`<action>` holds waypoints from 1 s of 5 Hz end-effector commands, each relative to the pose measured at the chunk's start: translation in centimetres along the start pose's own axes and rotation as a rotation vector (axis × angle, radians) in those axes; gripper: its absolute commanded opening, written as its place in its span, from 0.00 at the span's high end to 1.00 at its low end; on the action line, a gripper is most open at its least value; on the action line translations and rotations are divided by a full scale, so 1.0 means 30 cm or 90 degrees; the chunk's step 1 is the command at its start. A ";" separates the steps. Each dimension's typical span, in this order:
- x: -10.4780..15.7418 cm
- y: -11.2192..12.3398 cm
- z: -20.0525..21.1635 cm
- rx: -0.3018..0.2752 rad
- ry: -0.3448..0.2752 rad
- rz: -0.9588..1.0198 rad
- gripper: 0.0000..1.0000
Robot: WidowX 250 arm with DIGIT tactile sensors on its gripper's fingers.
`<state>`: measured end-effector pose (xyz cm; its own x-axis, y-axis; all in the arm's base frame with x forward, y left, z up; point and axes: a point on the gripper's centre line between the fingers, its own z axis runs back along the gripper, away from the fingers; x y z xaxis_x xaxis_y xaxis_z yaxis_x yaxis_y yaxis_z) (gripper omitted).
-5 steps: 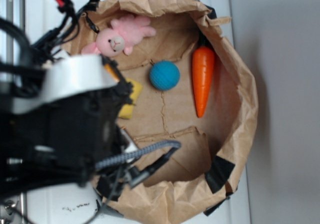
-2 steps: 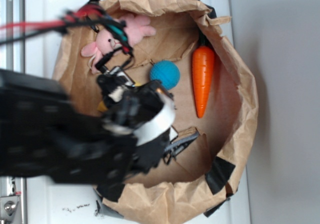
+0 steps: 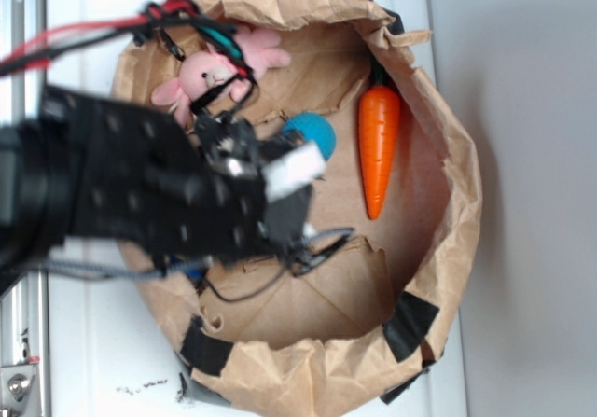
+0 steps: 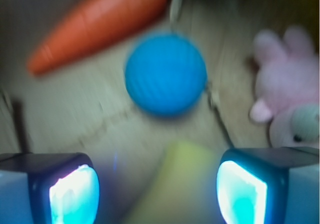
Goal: Grab the green sponge.
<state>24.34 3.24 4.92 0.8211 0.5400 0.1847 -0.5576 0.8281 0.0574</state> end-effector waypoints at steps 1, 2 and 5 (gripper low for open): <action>-0.003 0.061 0.009 -0.053 0.042 -0.035 0.00; -0.029 0.055 -0.024 -0.039 0.035 -0.041 0.00; -0.029 0.055 -0.024 -0.039 0.035 -0.041 0.00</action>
<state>22.52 3.93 3.64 0.8574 0.5026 0.1108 -0.5065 0.8622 0.0081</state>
